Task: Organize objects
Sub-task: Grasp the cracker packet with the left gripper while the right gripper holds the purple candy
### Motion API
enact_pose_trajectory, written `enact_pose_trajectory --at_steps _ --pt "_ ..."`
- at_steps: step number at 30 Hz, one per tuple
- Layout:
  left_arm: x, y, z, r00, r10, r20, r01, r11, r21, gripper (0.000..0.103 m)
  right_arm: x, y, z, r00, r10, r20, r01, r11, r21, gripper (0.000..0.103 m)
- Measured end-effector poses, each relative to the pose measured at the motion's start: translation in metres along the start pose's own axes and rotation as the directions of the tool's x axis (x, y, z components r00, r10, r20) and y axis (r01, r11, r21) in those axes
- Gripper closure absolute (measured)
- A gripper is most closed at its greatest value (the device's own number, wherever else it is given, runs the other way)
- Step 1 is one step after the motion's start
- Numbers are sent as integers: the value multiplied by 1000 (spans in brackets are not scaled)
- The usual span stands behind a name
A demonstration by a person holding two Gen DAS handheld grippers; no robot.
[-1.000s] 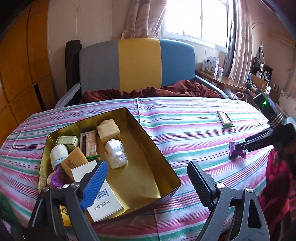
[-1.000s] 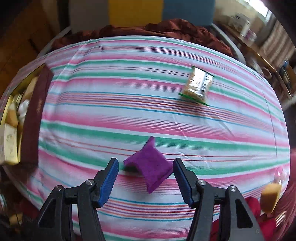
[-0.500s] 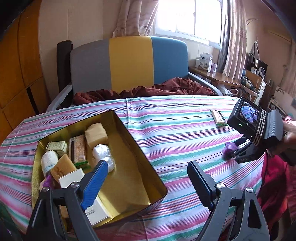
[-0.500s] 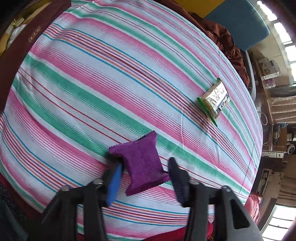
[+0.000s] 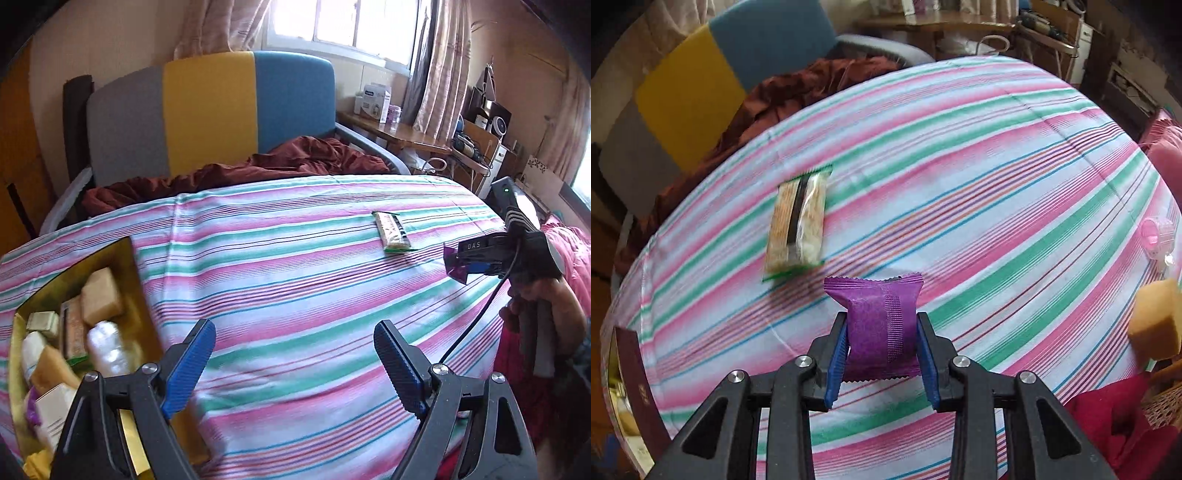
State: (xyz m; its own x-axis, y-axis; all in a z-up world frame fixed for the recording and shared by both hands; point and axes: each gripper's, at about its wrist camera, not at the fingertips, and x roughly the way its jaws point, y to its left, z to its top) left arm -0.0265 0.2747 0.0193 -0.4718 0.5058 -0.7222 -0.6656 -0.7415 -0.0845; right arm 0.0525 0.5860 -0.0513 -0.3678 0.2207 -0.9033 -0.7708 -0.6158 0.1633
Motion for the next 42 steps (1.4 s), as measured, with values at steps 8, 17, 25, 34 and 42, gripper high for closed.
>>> enact_pose_trajectory --at_steps 8,17,25,34,42 --pt "79 -51 42 997 -24 -72 29 997 68 16 -7 -18 11 996 84 27 -86 992 92 69" --pt "164 -98 90 990 -64 -122 83 984 157 18 -15 -30 19 989 110 95 -124 980 158 68" --pt "218 -138 112 982 -83 -171 119 970 211 18 -8 -35 21 981 177 83 -190 963 191 68" --pt "263 -152 112 975 -57 -217 109 966 233 47 -2 -30 22 984 167 61 -175 968 178 68" --pt "219 -97 79 984 -8 -178 30 992 121 59 16 9 16 988 145 -58 -145 989 3 68"
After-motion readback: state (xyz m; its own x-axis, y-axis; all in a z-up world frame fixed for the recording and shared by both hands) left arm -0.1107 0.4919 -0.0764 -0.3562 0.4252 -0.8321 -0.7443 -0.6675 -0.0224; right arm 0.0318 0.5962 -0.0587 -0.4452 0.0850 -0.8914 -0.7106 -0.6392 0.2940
